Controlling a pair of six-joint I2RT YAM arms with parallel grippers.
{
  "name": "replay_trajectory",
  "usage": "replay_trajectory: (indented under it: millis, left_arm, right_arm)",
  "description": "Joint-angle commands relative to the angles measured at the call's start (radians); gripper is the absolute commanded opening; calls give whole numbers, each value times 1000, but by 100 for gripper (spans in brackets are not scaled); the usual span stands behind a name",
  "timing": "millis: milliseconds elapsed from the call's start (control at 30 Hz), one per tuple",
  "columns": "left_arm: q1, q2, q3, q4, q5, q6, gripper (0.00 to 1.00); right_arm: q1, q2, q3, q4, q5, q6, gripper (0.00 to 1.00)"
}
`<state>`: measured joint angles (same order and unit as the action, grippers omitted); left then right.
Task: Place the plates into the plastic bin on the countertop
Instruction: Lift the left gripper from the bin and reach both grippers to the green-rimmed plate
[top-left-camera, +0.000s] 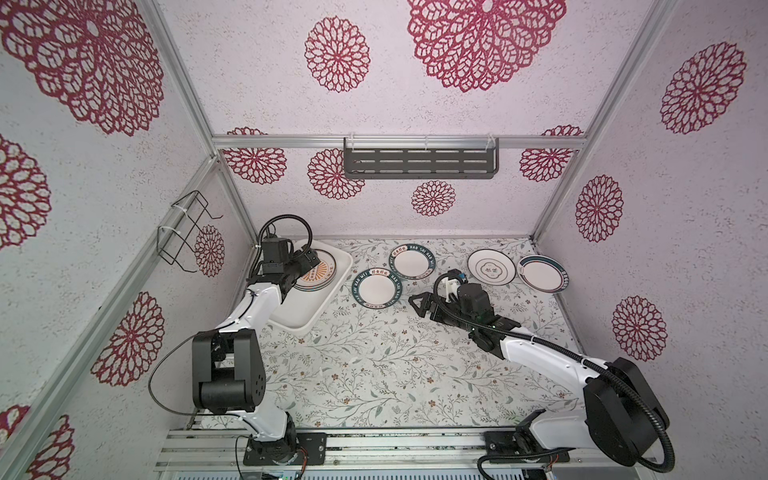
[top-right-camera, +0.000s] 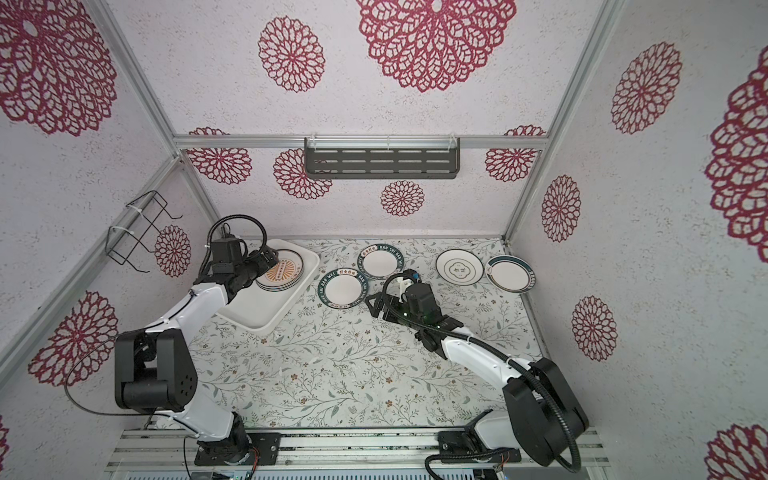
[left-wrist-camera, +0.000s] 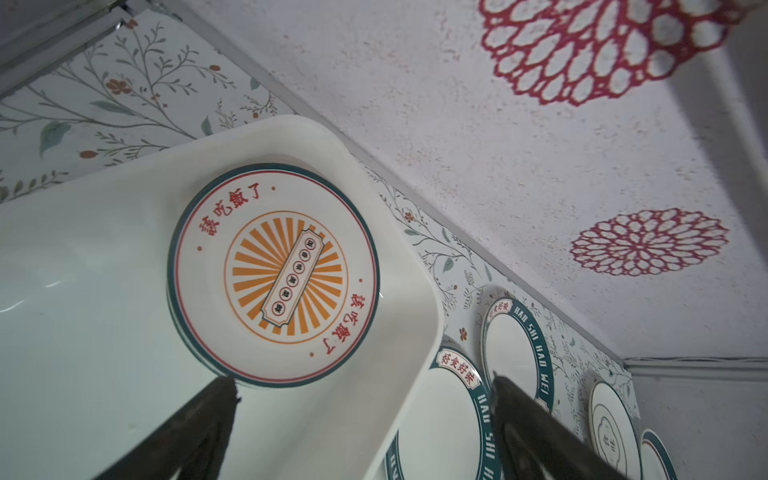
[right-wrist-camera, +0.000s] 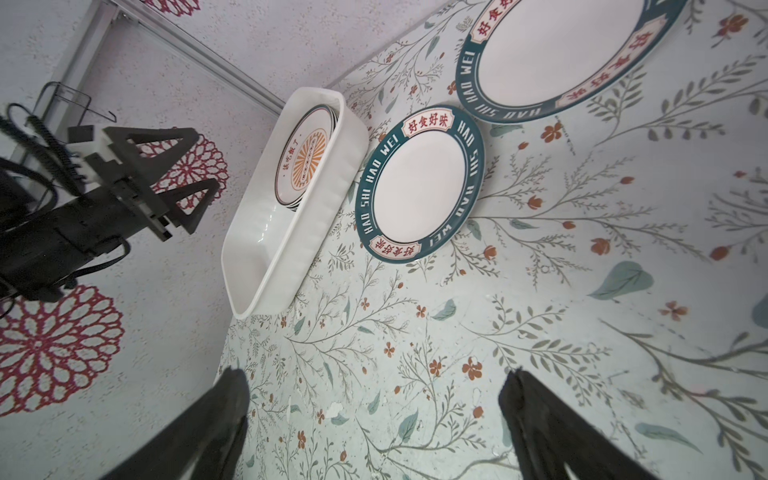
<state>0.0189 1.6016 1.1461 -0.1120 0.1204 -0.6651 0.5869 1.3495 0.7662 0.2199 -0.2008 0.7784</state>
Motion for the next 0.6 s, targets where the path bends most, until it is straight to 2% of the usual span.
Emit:
replay_trajectory:
  millis: [0,200,400,567]
  left_arm:
    - [-58,-83,-48,72,10,73,97]
    - [-151,-207,-171,142,54,77,97]
    - [-227,-318,-252,135,68,72,97]
    - [-267,-387,-357,191,87,17,97]
  right_arm:
    - [-24,19,47,-5,37,-3,99]
    - [-33,139,119,14,3,-1,99]
    - [-33,305,226,56,-26,18,99]
    - [-33,452,341,19,-42,7,97]
